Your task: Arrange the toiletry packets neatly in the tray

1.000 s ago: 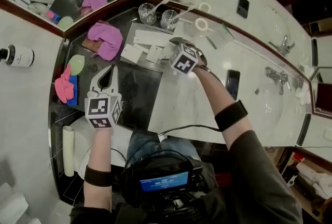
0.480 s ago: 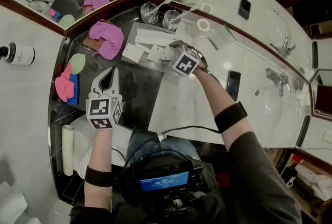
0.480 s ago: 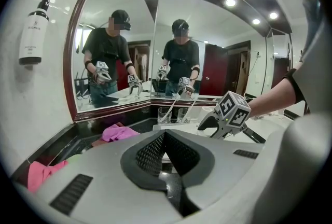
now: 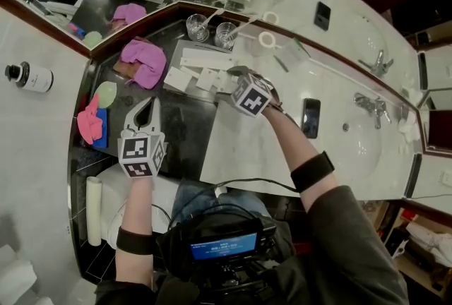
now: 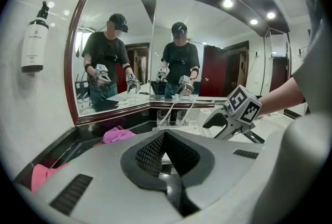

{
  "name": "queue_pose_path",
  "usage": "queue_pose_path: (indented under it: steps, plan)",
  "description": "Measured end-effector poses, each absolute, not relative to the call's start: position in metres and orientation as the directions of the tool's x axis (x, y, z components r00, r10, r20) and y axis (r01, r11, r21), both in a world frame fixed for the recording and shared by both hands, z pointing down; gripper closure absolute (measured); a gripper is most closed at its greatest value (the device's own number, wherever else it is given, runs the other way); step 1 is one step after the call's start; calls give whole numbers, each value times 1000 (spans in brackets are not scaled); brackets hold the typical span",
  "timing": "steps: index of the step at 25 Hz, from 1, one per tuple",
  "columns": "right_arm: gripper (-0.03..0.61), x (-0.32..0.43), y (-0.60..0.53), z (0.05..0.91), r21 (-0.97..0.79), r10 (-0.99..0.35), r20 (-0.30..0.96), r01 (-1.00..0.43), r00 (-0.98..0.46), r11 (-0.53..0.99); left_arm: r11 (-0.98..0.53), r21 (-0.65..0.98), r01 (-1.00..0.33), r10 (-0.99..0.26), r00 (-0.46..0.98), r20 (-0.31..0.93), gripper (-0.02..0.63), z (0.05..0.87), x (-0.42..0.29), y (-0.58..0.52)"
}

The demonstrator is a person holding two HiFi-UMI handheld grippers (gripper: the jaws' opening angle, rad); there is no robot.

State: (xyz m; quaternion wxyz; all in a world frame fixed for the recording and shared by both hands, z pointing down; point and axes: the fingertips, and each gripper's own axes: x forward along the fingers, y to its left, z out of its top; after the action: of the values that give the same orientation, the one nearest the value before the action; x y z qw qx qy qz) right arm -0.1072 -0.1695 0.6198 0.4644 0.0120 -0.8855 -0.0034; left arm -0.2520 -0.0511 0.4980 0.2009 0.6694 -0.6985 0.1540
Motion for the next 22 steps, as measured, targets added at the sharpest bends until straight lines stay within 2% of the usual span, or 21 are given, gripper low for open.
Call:
queue_pose_path:
  steps: [6, 16, 22]
  plan:
    - [238, -104, -150, 582, 20, -61, 757, -69, -651, 997, 44, 44, -998, -882, -18, 471, 614, 488, -248, -48]
    - [235, -80, -112, 507, -99, -160, 527, -247, -835, 964, 20, 45, -999, -888, 3, 460, 614, 480, -235, -44]
    - [235, -68, -88, 508, -101, -164, 518, -250, -840, 963, 4, 39, -999, -885, 14, 466, 614, 481, -225, -40]
